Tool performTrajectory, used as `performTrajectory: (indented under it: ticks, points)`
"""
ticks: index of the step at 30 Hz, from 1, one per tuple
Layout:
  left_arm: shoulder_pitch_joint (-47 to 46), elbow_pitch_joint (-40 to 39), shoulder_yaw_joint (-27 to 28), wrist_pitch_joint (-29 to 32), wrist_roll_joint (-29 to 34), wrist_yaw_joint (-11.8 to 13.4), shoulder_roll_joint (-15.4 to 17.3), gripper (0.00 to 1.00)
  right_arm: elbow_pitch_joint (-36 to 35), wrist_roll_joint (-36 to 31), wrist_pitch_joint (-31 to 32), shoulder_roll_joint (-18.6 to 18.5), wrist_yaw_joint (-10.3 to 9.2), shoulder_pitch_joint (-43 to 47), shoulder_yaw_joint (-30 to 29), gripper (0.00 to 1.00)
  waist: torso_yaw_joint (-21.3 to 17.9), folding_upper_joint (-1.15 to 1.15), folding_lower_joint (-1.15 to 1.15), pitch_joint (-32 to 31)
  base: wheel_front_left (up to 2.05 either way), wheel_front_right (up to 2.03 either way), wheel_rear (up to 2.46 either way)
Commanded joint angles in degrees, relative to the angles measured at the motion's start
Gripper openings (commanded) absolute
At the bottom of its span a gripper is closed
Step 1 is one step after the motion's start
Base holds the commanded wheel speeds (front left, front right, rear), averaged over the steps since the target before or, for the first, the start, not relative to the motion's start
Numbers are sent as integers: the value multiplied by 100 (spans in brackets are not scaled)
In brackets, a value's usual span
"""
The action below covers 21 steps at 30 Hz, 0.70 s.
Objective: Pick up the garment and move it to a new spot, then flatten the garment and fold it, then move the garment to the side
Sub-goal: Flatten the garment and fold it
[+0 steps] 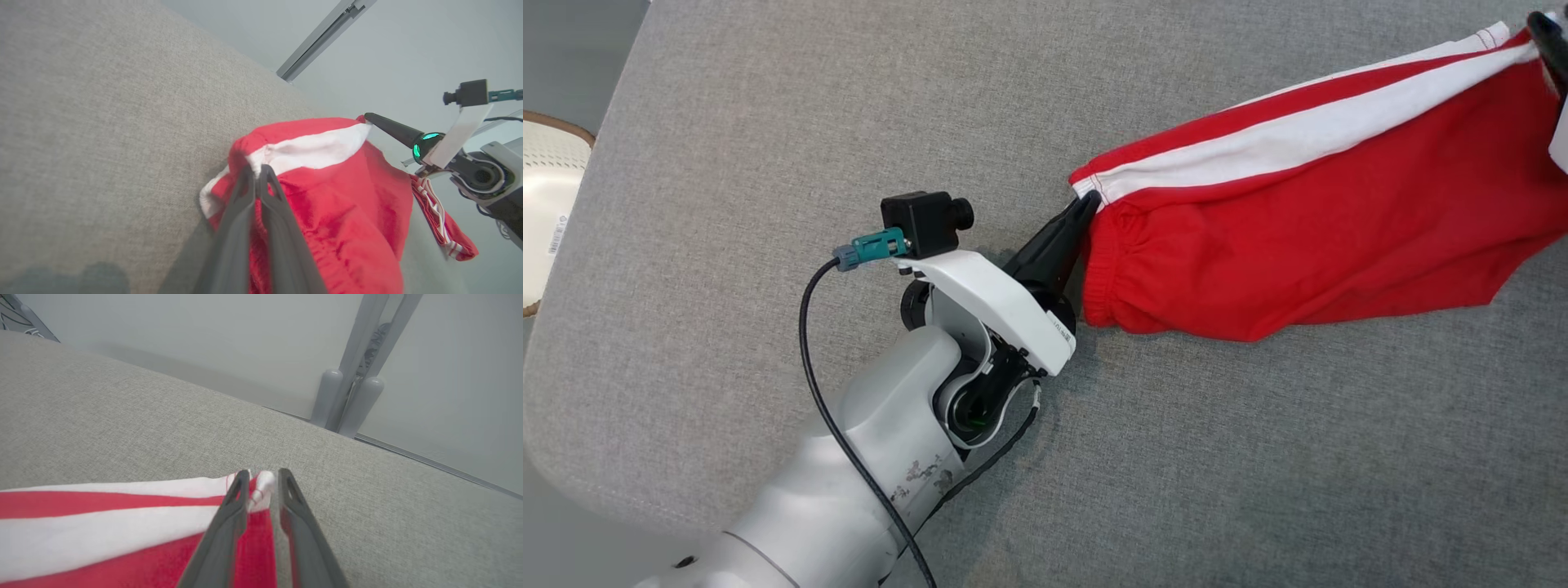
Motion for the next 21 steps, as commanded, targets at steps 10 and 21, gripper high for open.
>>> performTrajectory:
  ticks: [10, 21]
  points:
    - [-185, 352, 261, -305, 358, -32, 37, 100, 528, 14, -799, 244, -2, -32, -79, 100, -118, 0, 0, -140, 0, 0, 0]
    - [499, -355, 1927, -321, 2572, 503, 38, 100, 541, 263, -2040, 345, -2, 493, -278, 100, -505, 0, 0, -658, 0, 0, 0]
